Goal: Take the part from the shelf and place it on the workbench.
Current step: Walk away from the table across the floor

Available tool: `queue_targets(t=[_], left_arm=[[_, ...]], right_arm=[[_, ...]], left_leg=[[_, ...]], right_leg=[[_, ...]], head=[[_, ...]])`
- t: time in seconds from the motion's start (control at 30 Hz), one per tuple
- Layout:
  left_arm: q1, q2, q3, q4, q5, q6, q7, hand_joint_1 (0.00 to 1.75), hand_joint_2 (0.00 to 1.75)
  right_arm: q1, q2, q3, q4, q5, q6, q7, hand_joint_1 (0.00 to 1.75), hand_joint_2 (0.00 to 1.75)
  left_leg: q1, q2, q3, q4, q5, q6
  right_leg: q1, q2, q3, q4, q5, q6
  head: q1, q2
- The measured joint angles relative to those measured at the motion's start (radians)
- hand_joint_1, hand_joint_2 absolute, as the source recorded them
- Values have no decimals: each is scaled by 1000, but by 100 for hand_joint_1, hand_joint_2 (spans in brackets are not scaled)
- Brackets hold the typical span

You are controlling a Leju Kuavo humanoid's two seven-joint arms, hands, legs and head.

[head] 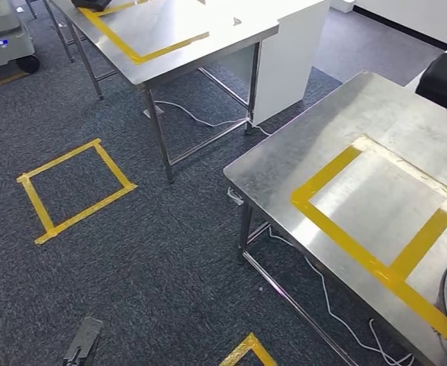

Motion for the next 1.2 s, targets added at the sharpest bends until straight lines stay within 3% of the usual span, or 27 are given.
queue_targets(t=[0.03, 0.1, 0.13, 0.17, 0.2, 0.23, 0.27, 0.3, 0.37, 0.4, 0.43, 0.47, 0.53, 0.6, 0.67, 0.73, 0.8, 0.87, 0.9, 0.93, 0.97, 1.0, 1.03, 1.07, 1.13, 1.17, 1.2], left_arm=[[0, -1, 2, 0, -1, -3, 0, 0, 0], [-4, -2, 7, 0, -4, -10, 0, 0, 0], [-6, -2, 10, 0, -5, -12, 0, 0, 0], [-7, -1, 14, 0, -6, -13, -1, 0, 0], [-6, 1, 17, 0, -7, -14, -1, 0, 0], [-4, 2, 20, 0, -7, -15, -2, 0, 0], [-2, 2, 22, 1, -8, -17, -4, 0, 0], [0, 2, 25, 1, -9, -18, -6, 0, 0], [0, -1, 28, 2, -11, -18, -11, 0, 0], [-1, -2, 29, 2, -11, -17, -13, 0, 0], [-2, -3, 32, 2, -12, -15, -14, 0, 0], [0, -4, 35, 2, -12, -14, -15, 0, 0], [4, -5, 41, 2, -13, -12, -15, 0, 0], [5, -5, 44, 1, -13, -11, -16, 0, 0], [2, -5, 46, 1, -14, -9, -17, 0, 0], [7, -2, 49, 1, -15, -7, -19, 0, 0], [16, -1, 55, 1, -15, -5, -22, 0, 0], [16, -1, 60, 1, -15, -4, -28, 0, 0], [15, -1, 62, 1, -16, -3, -31, 0, 0], [15, -1, 63, 1, -17, -2, -32, 0, 0], [16, -1, 64, 1, -18, -3, -33, 0, 0], [18, -2, 65, 2, -20, -3, -33, 0, 0], [19, -2, 66, 2, -21, -3, -33, 0, 0], [20, -3, 67, 2, -22, -3, -33, 0, 0], [19, -4, 69, 2, -23, -1, -34, 0, 0], [19, -4, 70, 2, -23, 1, -35, 0, 0], [20, -3, 70, 2, -23, 3, -35, 0, 0]], right_arm=[[-10, 6, -8, -2, -82, 20, -31, 0, 0], [-26, 20, -28, -6, -221, 75, -80, 0, 0], [-31, 28, -39, -7, -260, 103, -93, 0, 0], [-35, 36, -50, -7, -284, 128, -100, 0, 0], [-38, 43, -59, -8, -297, 147, -102, 0, 0], [-43, 50, -67, -8, -305, 162, -102, 0, 0], [-45, 56, -75, -8, -312, 174, -102, 0, 0], [-45, 63, -81, -8, -318, 185, -102, 0, 0], [-43, 77, -97, -8, -331, 210, -100, 0, 0], [-42, 82, -104, -7, -338, 222, -97, 0, 0], [-43, 88, -112, -7, -347, 236, -92, 0, 0], [-43, 92, -120, -5, -356, 250, -88, 0, 0], [-44, 102, -136, -2, -373, 274, -80, 0, 0], [-45, 110, -151, 0, -382, 286, -79, 0, 0], [-47, 118, -161, 1, -388, 299, -73, 0, 0], [-51, 132, -169, 3, -393, 324, -57, 0, 0], [-52, 147, -177, 6, -388, 357, -29, 0, 0], [-50, 157, -183, 10, -378, 388, -4, 0, 0], [-49, 159, -187, 13, -374, 403, 3, 0, 0], [-49, 161, -190, 17, -370, 417, 8, 0, 0], [-48, 163, -193, 21, -365, 431, 12, 0, 0], [-48, 163, -195, 24, -360, 443, 13, 0, 0], [-47, 163, -197, 28, -355, 453, 16, 0, 0], [-47, 163, -197, 30, -349, 460, 18, 0, 0], [-44, 163, -198, 35, -333, 469, 23, 0, 0], [-41, 163, -199, 37, -313, 472, 28, 0, 0], [-38, 163, -201, 40, -278, 471, 38, 0, 0]], left_leg=[[0, -14, -13, 1, 12, -3], [0, -40, -32, 5, 35, -12], [1, -52, -37, 5, 44, -18], [2, -65, -41, 4, 54, -26], [4, -77, -45, 1, 64, -33], [5, -73, -51, 2, 61, -37], [6, -53, -59, 14, 40, -41], [6, -25, -70, 42, -1, -43], [8, 29, -97, 153, -114, -49], [9, 37, -108, 220, -152, -53], [10, 40, -113, 274, -165, -57], [11, 41, -106, 301, -154, -59], [12, 51, -44, 259, -101, -61], [8, 95, 74, 110, -87, -57], [0, 124, 145, -1, -106, -44], [-6, 108, 142, -22, -105, -25], [-5, 87, 123, -24, -84, -7], [-4, 65, 93, -24, -57, 4], [-5, 53, 77, -24, -44, 6], [-6, 40, 59, -23, -30, 7], [-8, 27, 41, -22, -16, 7], [-9, 14, 23, -21, -2, 6], [-9, 0, 5, -20, 12, 4], [-9, -13, -11, -18, 26, 1], [-9, -39, -32, -17, 51, -7], [-9, -51, -36, -17, 63, -13], [-8, -64, -39, -20, 73, -19]], right_leg=[[0, 19, 51, -70, 23, -5], [-2, 74, 141, -210, 31, -11], [-2, 92, 162, -247, 22, -14], [1, 93, 167, -260, 17, -17], [2, 78, 159, -257, 22, -22], [2, 63, 153, -257, 30, -29], [2, 48, 144, -258, 41, -37], [0, 32, 133, -259, 53, -42], [3, 1, 109, -258, 75, -48], [4, -15, 97, -257, 86, -48], [4, -31, 83, -256, 97, -47], [5, -46, 70, -254, 107, -46], [6, -75, 39, -249, 125, -40], [8, -102, 19, -241, 137, -32], [9, -130, 10, -232, 148, -21], [5, -154, 7, -229, 159, -10], [-1, -115, -7, -200, 124, 3], [-5, -40, -43, -96, 29, 11], [-4, -20, -60, -29, -13, 12], [-3, -12, -70, 26, -33, 11], [-2, -9, -65, 53, -28, 8], [-1, -7, -44, 46, -4, 5], [0, 0, -7, 5, 28, 0], [-1, 22, 45, -66, 47, -6], [-3, 73, 142, -213, 41, -13], [-3, 89, 168, -257, 28, -17], [-1, 86, 174, -273, 24, -19]], head=[[0, 0], [-1, 0], [0, 0], [2, 0], [3, 0], [4, 0], [2, 0], [0, 0], [-4, 0], [-5, 0], [-5, 0], [-5, 0], [-5, 0], [-4, 0], [-3, 0], [-3, 0], [-3, 0], [-2, 0], [-1, 0], [-2, 0], [-2, 0], [-2, 0], [-2, 0], [-2, 0], [-3, 0], [-2, 0], [-1, 0]])
